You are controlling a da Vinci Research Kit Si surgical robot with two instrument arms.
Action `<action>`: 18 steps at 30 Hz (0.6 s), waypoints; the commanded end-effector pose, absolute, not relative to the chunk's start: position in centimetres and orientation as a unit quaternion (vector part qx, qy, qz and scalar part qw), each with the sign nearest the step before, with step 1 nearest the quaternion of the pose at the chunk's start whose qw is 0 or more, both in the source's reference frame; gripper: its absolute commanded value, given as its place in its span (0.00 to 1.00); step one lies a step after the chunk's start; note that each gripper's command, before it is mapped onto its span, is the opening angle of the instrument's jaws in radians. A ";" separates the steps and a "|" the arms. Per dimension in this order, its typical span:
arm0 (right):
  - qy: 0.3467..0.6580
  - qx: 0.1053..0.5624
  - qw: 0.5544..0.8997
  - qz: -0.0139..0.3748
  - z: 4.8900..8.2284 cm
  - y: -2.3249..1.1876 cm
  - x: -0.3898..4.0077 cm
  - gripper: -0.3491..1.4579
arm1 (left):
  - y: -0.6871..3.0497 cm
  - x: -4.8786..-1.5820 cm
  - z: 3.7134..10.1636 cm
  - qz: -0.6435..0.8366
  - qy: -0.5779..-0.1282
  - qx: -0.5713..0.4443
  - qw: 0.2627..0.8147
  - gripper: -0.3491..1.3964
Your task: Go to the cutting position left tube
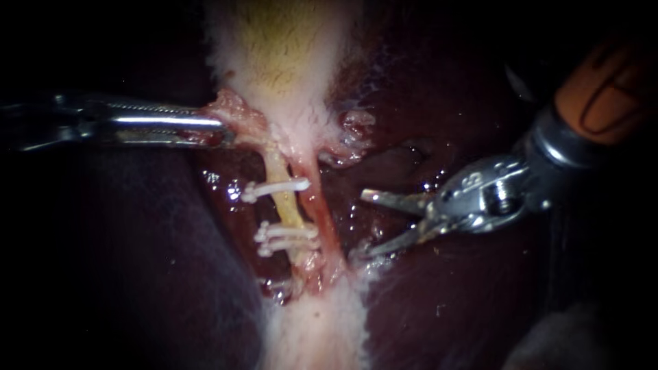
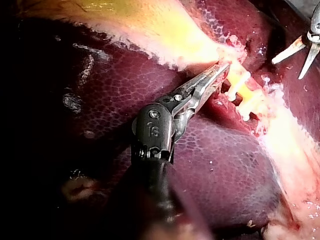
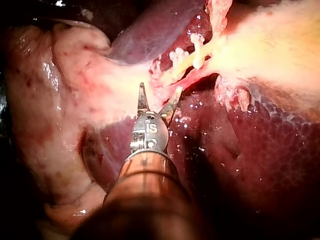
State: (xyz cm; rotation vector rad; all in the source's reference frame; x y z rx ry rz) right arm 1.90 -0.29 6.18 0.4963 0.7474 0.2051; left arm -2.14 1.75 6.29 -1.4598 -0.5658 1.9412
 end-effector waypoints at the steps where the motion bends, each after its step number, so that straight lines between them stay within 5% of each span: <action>1: 0.360 0.242 0.896 0.097 6.21 -0.31 1.94 0.93 | 1.75 -2.14 6.28 0.738 -0.215 -0.555 0.318 0.00; 18: 0.355 0.274 0.889 0.095 6.71 -0.34 2.28 0.91 | 1.73 -2.16 6.27 0.738 -0.217 -0.556 0.316 0.00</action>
